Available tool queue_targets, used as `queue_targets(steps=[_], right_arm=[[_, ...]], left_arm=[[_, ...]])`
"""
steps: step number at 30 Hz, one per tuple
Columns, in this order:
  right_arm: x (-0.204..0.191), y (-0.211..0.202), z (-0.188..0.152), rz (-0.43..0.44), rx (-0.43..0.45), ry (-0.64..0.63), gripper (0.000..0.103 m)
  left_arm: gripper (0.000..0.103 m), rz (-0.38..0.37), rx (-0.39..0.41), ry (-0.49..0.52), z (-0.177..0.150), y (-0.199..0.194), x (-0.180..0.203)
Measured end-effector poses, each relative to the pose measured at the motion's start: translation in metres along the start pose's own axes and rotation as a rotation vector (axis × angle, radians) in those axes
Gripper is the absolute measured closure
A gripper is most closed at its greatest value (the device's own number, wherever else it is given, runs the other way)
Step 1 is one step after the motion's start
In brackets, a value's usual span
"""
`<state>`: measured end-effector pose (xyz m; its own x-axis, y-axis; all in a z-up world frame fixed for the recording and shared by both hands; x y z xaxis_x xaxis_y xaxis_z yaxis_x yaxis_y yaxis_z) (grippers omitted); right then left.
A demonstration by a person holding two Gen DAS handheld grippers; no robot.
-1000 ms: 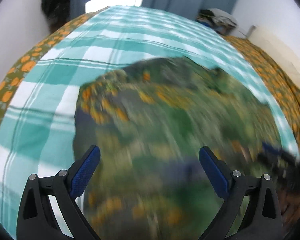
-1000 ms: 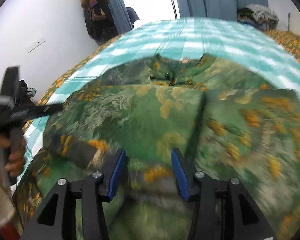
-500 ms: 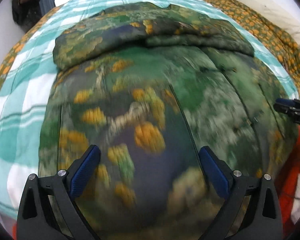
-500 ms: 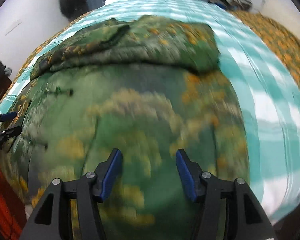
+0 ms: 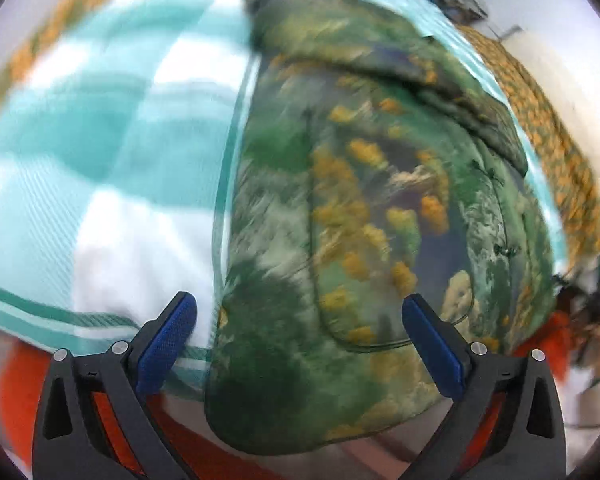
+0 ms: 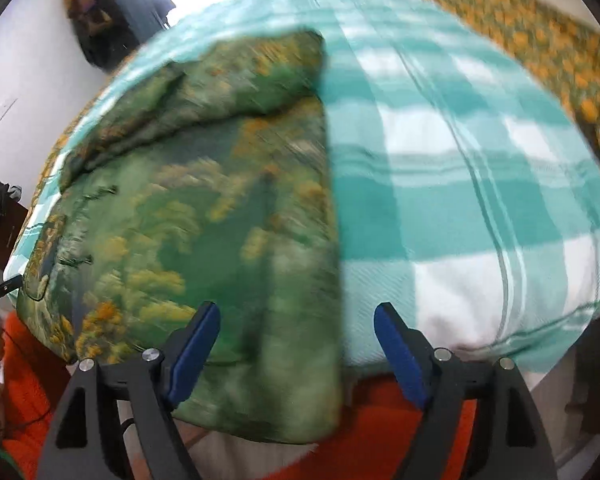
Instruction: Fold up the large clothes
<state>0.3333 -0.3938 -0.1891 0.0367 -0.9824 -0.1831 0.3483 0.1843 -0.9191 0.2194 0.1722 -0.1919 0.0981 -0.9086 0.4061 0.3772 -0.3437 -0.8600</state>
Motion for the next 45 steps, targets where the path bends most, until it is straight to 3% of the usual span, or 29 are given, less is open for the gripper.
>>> queue_targets(steps=[3,5,6,7,8,9,10,11,12,19,23,26,30,32,37,39,43,44,45], right_arm=[[0.008,0.023,-0.009,0.090,-0.092,0.050,0.022],[0.004,0.036,-0.013,0.192,-0.148,0.073,0.022],[0.002,0.037,-0.017,0.206,-0.161,0.067,0.024],[-0.004,0.036,-0.019,0.221,-0.173,0.048,0.041],[-0.009,0.033,-0.020,0.231,-0.178,0.025,0.051],[-0.015,0.027,-0.020,0.232,-0.172,0.004,0.070],[-0.019,0.022,-0.019,0.235,-0.163,-0.002,0.082],[-0.022,0.016,-0.017,0.249,-0.154,0.004,0.084],[-0.023,0.012,-0.013,0.272,-0.142,0.022,0.087],[-0.038,-0.046,-0.005,0.386,-0.064,0.062,0.091],[-0.042,-0.082,-0.017,0.447,-0.078,0.060,0.091],[-0.046,-0.113,-0.031,0.511,-0.082,0.077,0.091],[-0.032,-0.154,-0.009,0.633,0.019,0.183,0.091],[-0.028,-0.155,0.021,0.657,0.084,0.207,0.091],[-0.022,-0.089,0.123,0.634,0.182,0.254,0.091],[-0.025,-0.048,0.158,0.582,0.215,0.262,0.091],[-0.022,0.027,0.193,0.499,0.235,0.345,0.089],[-0.019,0.044,0.195,0.507,0.224,0.399,0.086],[-0.014,0.062,0.196,0.515,0.200,0.465,0.077]], left_arm=[[0.001,-0.074,-0.023,0.033,-0.006,0.009,0.008],[0.002,-0.069,-0.040,0.073,-0.012,0.012,0.018],[0.008,-0.056,-0.050,0.097,-0.014,0.012,0.023],[0.018,-0.039,-0.058,0.112,-0.015,0.011,0.026],[0.044,-0.014,-0.071,0.123,-0.018,0.009,0.029],[0.062,0.006,-0.078,0.128,-0.018,0.008,0.027],[0.072,-0.003,-0.079,0.115,-0.017,0.003,0.024],[0.084,-0.036,-0.079,0.085,-0.015,-0.001,0.021],[0.089,-0.075,-0.076,0.047,-0.012,-0.006,0.018],[0.092,-0.165,-0.023,0.034,-0.015,-0.062,0.033],[0.092,-0.186,-0.015,0.057,-0.034,-0.106,0.038],[0.092,-0.220,0.004,0.016,-0.045,-0.141,0.035],[0.092,-0.259,0.103,-0.036,-0.014,-0.177,0.031],[0.092,-0.284,0.167,-0.045,0.028,-0.176,0.031],[0.085,-0.278,0.233,-0.124,0.131,-0.117,0.009],[0.075,-0.224,0.253,-0.110,0.170,-0.078,0.010],[0.067,-0.166,0.213,-0.118,0.203,-0.026,0.000],[0.062,-0.164,0.197,-0.126,0.208,-0.019,-0.002],[0.059,-0.182,0.176,-0.151,0.215,-0.013,-0.004]])
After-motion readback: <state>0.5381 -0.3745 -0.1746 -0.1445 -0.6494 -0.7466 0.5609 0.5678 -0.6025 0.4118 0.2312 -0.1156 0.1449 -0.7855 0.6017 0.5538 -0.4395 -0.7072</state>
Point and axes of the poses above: each gripper's, at about its wrist camera, not at the fingertips, and y roughly the way its jaws point, x to its right, z to its top, the point moved 2 cm from there along y, roughly the way its jaws point, and after that the axes turned 4 degrees about x, right-handed, at the moved point
